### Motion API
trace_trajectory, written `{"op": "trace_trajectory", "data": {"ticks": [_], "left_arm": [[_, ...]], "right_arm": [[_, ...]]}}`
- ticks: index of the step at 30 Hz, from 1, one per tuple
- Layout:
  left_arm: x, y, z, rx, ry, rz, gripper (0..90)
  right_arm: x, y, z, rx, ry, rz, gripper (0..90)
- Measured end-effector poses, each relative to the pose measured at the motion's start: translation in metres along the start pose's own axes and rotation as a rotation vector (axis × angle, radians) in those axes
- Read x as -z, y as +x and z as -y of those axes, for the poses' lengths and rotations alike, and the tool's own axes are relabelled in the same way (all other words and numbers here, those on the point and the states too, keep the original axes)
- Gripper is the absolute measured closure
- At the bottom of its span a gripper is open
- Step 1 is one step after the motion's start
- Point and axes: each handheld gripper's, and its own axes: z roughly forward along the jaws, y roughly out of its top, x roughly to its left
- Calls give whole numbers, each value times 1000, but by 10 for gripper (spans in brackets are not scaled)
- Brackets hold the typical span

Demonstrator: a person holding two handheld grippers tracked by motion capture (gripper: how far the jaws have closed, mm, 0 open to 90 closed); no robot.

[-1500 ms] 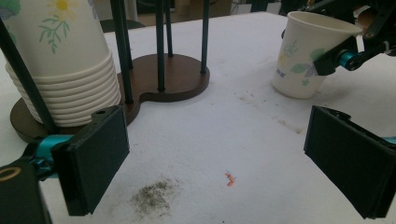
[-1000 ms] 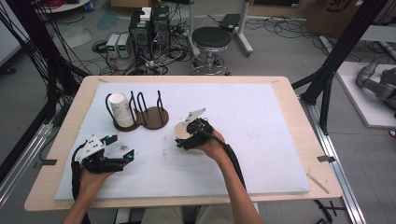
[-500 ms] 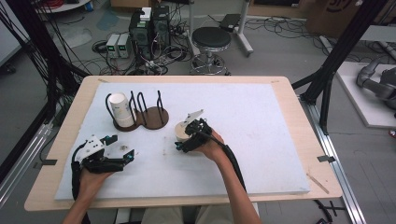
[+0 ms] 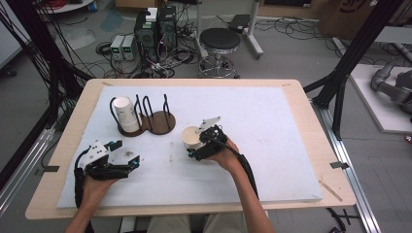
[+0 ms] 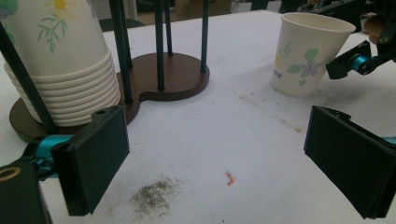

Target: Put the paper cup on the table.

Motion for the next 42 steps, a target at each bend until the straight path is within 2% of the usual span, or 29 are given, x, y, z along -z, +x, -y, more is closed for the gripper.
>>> {"op": "trace_trajectory", "data": {"ticks": [10,16,19,31,35,42], "left_arm": [[0,0,0,4,-3,0,67],[0,0,0,5,-6,-2,67],[0,0,0,4,-5,-3,67],[1,0,0,1,-6,-3,67],[1,0,0,2,-6,-2,67],[0,0,0,8,-7,-3,67]], "right_arm": [[16,0,18,-36,-44,23,162],[26,0,32,-60,-91,44,162],[30,-2,40,-85,-100,43,162],[50,-6,65,-158,-174,89,162],[59,-6,76,-174,-210,128,163],[78,-12,99,-241,-267,195,163]]}}
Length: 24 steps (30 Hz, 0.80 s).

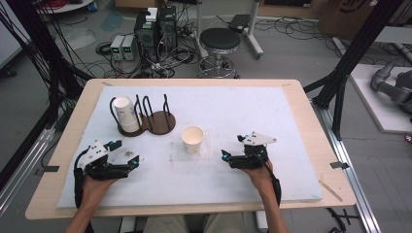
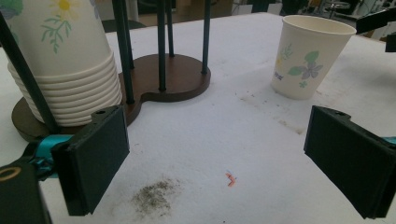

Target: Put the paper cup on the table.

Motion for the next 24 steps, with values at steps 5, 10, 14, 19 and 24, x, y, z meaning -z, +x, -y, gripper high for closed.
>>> {"op": "trace_trajectory", "data": {"ticks": [5,10,14,19,24], "left_arm": [[1,0,0,3,-3,-1,67],[1,1,0,12,-9,-4,67],[2,1,0,17,-12,-8,67],[2,-2,1,-4,-20,-23,67],[3,-1,1,0,-26,-41,67]], "right_arm": [[9,-6,5,-24,-19,27,163],[17,-10,10,-32,-43,53,163],[22,-9,12,-38,-74,65,163],[26,-10,15,-28,-93,77,163],[28,-12,19,-43,-91,100,164]]}}
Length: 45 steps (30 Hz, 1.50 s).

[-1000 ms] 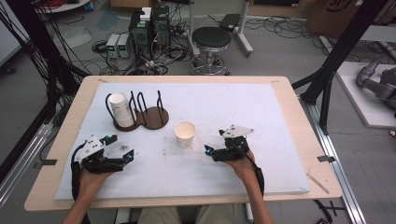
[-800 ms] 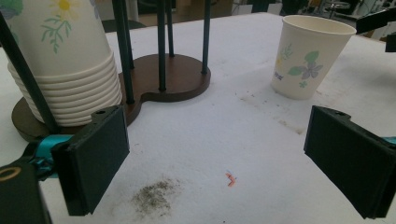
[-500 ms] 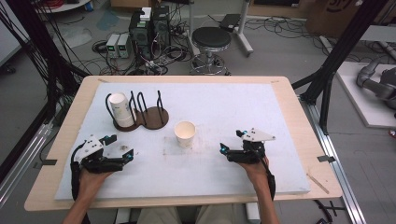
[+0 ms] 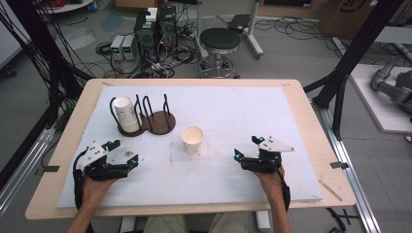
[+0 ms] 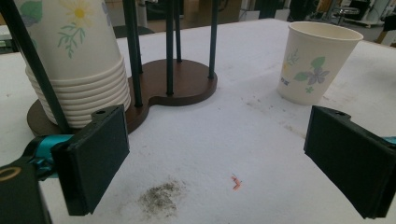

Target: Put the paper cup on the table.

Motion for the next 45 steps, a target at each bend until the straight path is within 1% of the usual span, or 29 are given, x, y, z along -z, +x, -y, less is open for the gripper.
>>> {"op": "trace_trajectory", "data": {"ticks": [2,4,6,8,9,11,12,14,19,21,22,25,27,31,35,45], "left_arm": [[0,0,0,-2,-1,0,67],[0,-1,0,-4,-5,-8,67],[0,-1,0,-1,-5,-11,67],[0,-1,0,-1,-4,-8,67],[0,-1,0,-1,-6,-8,67],[0,-1,0,-3,-6,-6,67],[0,-1,0,-3,-6,-6,67],[0,-1,0,-3,-2,-1,67],[0,0,0,-4,3,1,67],[0,0,0,-4,3,2,67],[0,0,0,-4,3,2,67],[-1,0,0,-1,7,-1,67],[-1,0,0,2,8,0,67],[-1,0,0,0,8,0,67],[-1,-1,0,-4,8,-1,67],[-1,-1,0,-6,5,0,67]], "right_arm": [[1,-1,3,-7,-5,10,164],[2,-3,6,-9,-11,27,163],[2,-4,10,-12,-22,30,163],[2,-5,13,-26,-27,28,163],[1,-5,14,-33,-25,31,164],[1,-5,14,-31,-29,31,163],[0,-4,14,-40,-26,31,164],[-1,-3,14,-31,-30,30,164],[-5,1,13,-7,-11,31,164],[-5,2,13,3,-17,41,163],[-5,2,14,4,-22,40,163],[-3,1,15,-20,-32,32,163],[-2,0,15,-25,-34,30,164],[-3,0,15,-24,-23,29,164],[-3,1,15,-10,-25,31,163],[-4,1,15,-11,-24,30,164]]}}
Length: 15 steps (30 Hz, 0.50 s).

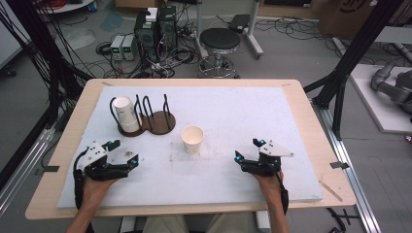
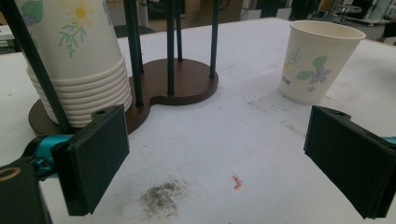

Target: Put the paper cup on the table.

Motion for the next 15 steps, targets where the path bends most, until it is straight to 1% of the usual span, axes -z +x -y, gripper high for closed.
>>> {"op": "trace_trajectory", "data": {"ticks": [4,9,15], "left_arm": [[0,0,0,-1,-1,0,67],[0,0,0,-3,-2,-1,67],[0,0,0,-3,-3,0,67]], "right_arm": [[0,0,0,-5,-1,-1,164],[0,0,0,6,0,2,164],[0,1,0,5,-1,5,163]]}}
